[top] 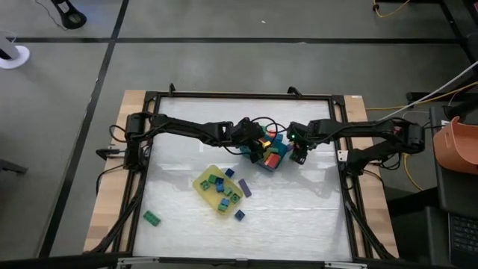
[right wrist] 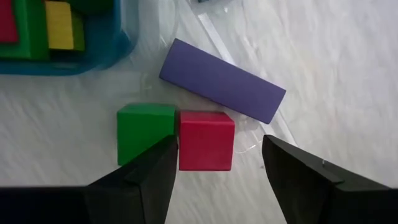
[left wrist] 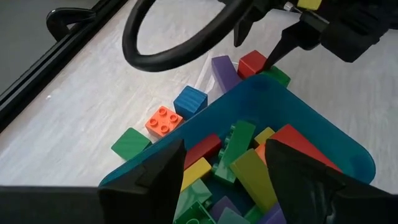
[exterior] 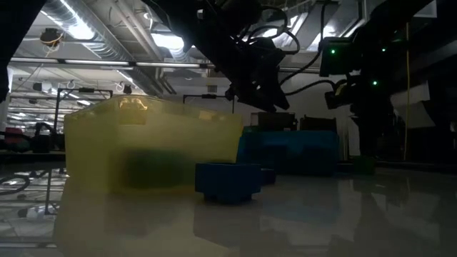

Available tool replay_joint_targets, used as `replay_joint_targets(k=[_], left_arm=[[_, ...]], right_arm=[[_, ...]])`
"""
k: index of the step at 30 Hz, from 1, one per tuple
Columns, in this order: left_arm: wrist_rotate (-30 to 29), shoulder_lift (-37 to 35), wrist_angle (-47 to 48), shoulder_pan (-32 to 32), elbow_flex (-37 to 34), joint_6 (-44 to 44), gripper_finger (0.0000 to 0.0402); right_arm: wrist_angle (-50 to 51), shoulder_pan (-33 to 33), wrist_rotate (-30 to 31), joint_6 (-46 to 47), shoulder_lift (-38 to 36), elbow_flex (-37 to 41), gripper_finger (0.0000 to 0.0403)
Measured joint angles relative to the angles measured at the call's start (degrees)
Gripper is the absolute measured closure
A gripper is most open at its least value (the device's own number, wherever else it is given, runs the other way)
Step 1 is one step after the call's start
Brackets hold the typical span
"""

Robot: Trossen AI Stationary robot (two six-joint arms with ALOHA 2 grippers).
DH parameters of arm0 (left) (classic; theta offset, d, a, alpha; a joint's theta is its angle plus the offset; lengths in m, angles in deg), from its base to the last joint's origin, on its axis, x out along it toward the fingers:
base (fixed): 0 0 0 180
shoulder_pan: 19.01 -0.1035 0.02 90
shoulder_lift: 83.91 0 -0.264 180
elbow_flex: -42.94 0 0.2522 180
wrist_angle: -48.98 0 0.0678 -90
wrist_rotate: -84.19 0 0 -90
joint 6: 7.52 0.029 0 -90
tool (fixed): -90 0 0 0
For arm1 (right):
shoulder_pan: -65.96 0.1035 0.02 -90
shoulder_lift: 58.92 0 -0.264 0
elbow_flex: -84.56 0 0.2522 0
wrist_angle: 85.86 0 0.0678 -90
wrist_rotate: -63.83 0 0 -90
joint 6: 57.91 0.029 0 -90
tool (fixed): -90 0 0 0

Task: Sort blocks by size
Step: Put the small red wooden block into the yellow bin

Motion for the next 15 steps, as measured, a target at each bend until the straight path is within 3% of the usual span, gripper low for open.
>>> replay_joint_targets(k=[15], left_arm=[[0.0, 0.0, 0.0, 0.0, 0.0, -0.16, 0.0192]], right_arm=[[-0.58, 0.0, -0.45, -0.54, 0.47, 0.0, 0.0166]])
